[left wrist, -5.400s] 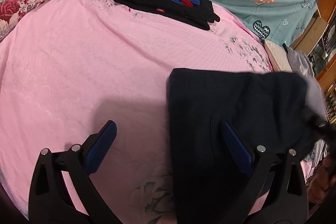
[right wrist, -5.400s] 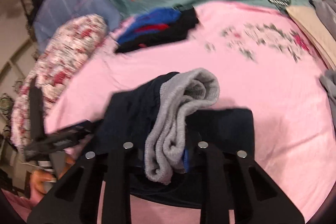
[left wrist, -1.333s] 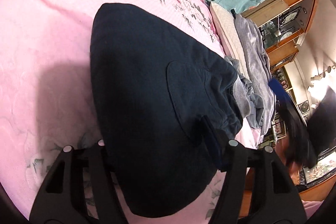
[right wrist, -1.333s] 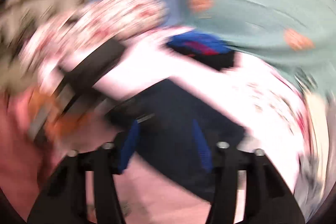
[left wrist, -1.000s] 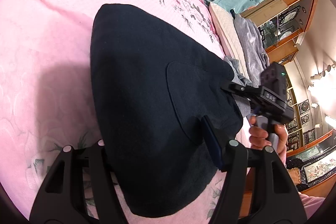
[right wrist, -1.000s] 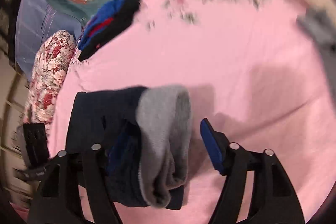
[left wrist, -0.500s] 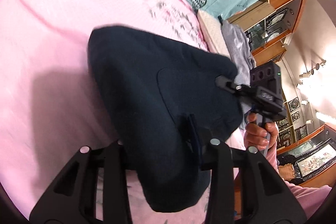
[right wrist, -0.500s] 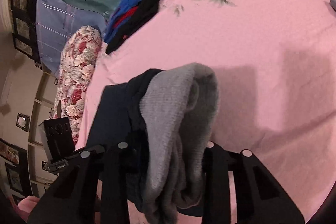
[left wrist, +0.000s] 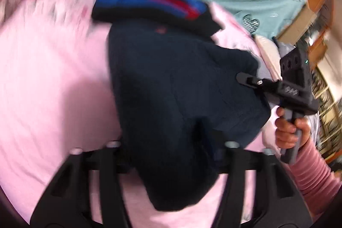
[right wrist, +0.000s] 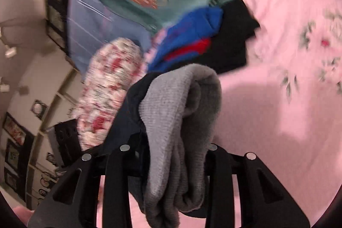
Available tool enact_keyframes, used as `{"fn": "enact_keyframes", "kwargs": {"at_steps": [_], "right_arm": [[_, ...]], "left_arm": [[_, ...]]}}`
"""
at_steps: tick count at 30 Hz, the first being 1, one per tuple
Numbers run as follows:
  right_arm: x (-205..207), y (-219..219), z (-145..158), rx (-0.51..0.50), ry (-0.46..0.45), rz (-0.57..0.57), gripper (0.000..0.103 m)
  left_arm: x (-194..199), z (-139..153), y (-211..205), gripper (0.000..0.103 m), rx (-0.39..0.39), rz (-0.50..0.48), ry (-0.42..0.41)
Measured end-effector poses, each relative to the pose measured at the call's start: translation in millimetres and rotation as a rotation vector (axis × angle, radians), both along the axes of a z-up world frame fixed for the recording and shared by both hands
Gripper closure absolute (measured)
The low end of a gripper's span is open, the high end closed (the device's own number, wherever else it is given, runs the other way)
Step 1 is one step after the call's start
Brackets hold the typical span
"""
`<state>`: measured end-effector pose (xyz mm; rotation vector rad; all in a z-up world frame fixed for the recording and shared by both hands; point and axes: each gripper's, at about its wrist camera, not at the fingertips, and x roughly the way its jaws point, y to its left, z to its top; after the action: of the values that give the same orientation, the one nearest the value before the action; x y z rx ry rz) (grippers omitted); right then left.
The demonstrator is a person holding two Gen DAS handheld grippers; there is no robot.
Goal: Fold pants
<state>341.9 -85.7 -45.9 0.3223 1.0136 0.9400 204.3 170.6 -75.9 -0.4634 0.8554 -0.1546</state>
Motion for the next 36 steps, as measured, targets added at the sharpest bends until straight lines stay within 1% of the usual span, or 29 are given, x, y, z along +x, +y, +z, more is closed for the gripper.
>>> {"fn": "enact_keyframes", "kwargs": {"at_steps": [1,2,3,4,5,7,8,9,10,11,12,14,15,17,18,19,20,22,23,24,25,27,29,31,36], "right_arm": [[2,5,-16,-0.081,-0.001,-0.039,0.053],[0,2,-18,-0.048,-0.017,-0.041,0.053],[-1,-1,-17,-0.035,-0.023,-0.035,0.049],[-2,-3,-15,-0.046,-0.016,-0.034,0.045],[-3,-7,-9,-0.077,-0.004,-0.051,0.042],[-10,-21,4,-0.067,-0.015,-0.091,0.041],[-17,-31,14,-0.049,-0.041,-0.117,0.041],[-26,-40,21,-0.042,-0.068,-0.135,0.04],[-37,-49,30,-0.04,-0.102,-0.161,0.04],[-44,-52,35,-0.046,-0.126,-0.172,0.04],[-54,-55,41,-0.058,-0.156,-0.181,0.04],[-79,-54,53,-0.111,-0.23,-0.198,0.036],[-86,-51,57,-0.133,-0.257,-0.197,0.033],[-107,-45,60,-0.17,-0.298,-0.194,0.031],[-116,-44,59,-0.194,-0.305,-0.203,0.03],[-121,-39,56,-0.216,-0.309,-0.207,0.025],[-130,-35,51,-0.251,-0.319,-0.218,0.023],[-140,-33,43,-0.3,-0.344,-0.214,0.022],[-146,-29,38,-0.346,-0.358,-0.208,0.022],[-151,-24,35,-0.388,-0.37,-0.198,0.016],[-156,-22,32,-0.419,-0.388,-0.201,0.013],[-163,-21,32,-0.435,-0.428,-0.202,0.013],[-171,-21,31,-0.444,-0.459,-0.195,0.013],[-175,-22,28,-0.459,-0.47,-0.194,0.007],[-180,-18,23,-0.485,-0.471,-0.175,0.007]], "left_arm": [[0,3,-1,0.035,0.031,0.001,0.0],[-2,9,-3,0.03,0.074,0.008,-0.015],[-7,17,-5,0.026,0.121,0.03,-0.04],[-12,24,-7,0.018,0.176,0.068,-0.057],[-15,29,-9,0.017,0.21,0.087,-0.075],[-29,45,-15,0.016,0.274,0.13,-0.132],[-40,55,-19,0.013,0.301,0.168,-0.169],[-48,61,-21,0.012,0.313,0.187,-0.198],[-55,68,-24,0.008,0.321,0.195,-0.226],[-61,75,-31,0.003,0.331,0.198,-0.25],[-72,81,-42,0.002,0.353,0.205,-0.279],[-83,84,-54,0.002,0.383,0.209,-0.297],[-86,83,-63,0.002,0.4,0.209,-0.293],[-91,81,-73,0.002,0.414,0.217,-0.268],[-94,77,-75,0.002,0.406,0.218,-0.248],[-98,74,-77,0.002,0.393,0.22,-0.229],[-101,70,-77,0.002,0.376,0.223,-0.214],[-104,61,-77,0.002,0.35,0.237,-0.193],[-106,57,-74,0.002,0.347,0.253,-0.18],[-108,53,-74,0.002,0.348,0.269,-0.164],[-108,50,-74,0.002,0.349,0.284,-0.145],[-110,46,-71,0.002,0.342,0.309,-0.119],[-113,45,-71,0.002,0.329,0.316,-0.121],[-114,43,-72,0.002,0.322,0.306,-0.116],[-110,38,-84,0.002,0.37,0.258,-0.093]]}}
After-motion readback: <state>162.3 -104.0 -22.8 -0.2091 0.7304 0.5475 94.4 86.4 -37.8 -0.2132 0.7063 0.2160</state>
